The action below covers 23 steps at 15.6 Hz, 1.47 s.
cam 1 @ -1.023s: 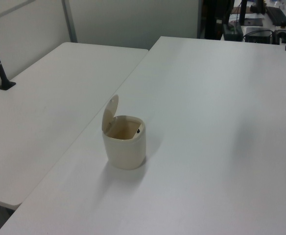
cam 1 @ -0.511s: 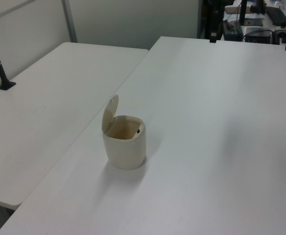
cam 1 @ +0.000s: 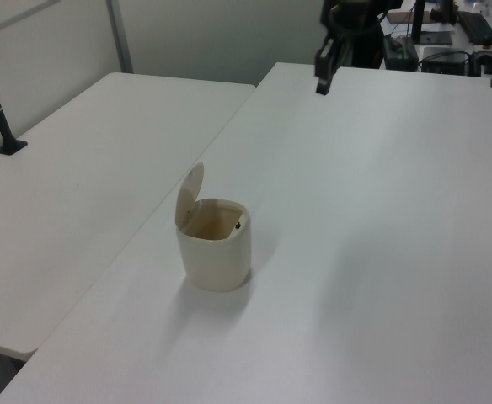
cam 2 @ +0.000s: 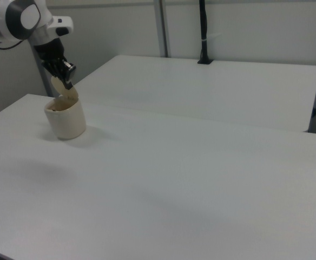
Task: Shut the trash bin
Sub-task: 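Push the raised lid over toward the bin opening with the gripper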
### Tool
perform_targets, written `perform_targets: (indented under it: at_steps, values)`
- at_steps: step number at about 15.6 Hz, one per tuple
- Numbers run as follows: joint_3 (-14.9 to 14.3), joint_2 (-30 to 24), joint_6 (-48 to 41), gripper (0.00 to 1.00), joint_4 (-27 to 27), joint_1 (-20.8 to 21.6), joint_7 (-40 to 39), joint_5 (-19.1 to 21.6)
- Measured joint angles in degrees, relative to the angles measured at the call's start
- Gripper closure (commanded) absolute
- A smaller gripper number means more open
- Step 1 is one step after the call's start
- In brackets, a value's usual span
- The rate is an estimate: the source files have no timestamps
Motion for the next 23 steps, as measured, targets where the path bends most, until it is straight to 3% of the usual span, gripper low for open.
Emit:
perform_targets:
  at_steps: [3, 10, 14, 18, 23]
  values:
    - [0.04, 6.87, 5.58, 1.0, 5.02, 3.97, 14.15, -1.62]
    - [-0.01, 16.45, 24.75, 1.0, 10.26, 8.13, 34.92, -3.68]
    - [-0.3, 19.87, 33.62, 1.0, 11.85, 8.1, 42.81, -3.68]
    - [-0.31, 22.57, 36.7, 1.0, 14.37, 8.16, 49.25, -3.68]
    - [-0.31, 26.07, 38.44, 1.0, 15.6, 9.24, 50.64, -4.26]
